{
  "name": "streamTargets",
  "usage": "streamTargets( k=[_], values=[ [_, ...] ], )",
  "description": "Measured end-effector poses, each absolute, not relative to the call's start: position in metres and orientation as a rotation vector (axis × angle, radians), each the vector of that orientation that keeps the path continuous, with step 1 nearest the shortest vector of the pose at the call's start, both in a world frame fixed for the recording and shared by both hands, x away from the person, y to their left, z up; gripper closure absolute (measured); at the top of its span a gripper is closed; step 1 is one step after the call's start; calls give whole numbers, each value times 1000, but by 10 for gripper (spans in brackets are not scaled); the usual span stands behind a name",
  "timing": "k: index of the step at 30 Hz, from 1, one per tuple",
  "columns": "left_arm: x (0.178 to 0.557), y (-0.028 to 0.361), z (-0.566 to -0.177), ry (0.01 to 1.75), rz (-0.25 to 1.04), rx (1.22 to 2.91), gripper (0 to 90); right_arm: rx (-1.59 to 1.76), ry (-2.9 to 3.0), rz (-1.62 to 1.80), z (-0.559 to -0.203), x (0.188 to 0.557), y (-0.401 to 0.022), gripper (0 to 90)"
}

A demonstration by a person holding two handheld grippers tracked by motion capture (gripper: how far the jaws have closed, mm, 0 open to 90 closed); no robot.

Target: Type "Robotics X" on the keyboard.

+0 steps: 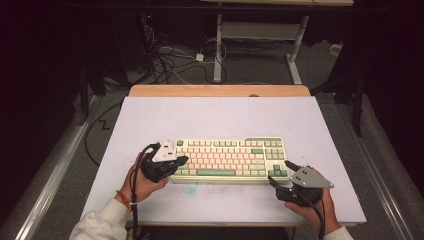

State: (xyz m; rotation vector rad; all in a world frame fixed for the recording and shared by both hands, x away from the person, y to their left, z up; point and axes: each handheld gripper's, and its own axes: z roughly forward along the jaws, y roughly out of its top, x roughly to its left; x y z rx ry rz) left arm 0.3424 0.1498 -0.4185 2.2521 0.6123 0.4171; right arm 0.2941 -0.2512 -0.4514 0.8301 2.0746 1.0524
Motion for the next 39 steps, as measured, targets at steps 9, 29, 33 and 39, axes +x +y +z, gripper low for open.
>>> streamTargets(
  k=[9,29,33,39],
  values=[
    [361,102,-424,511,373,2343,879,828,2083,1045,-453,295,-250,278],
    [379,56,-451,468,347,2475,879,818,2122,1012,-458,297,-249,282],
    [377,64,-440,469,369,2433,869,815,2119,1016,-458,297,-249,282],
    [371,87,-421,479,434,2330,827,826,2110,1022,-456,297,-251,283]
  ],
)
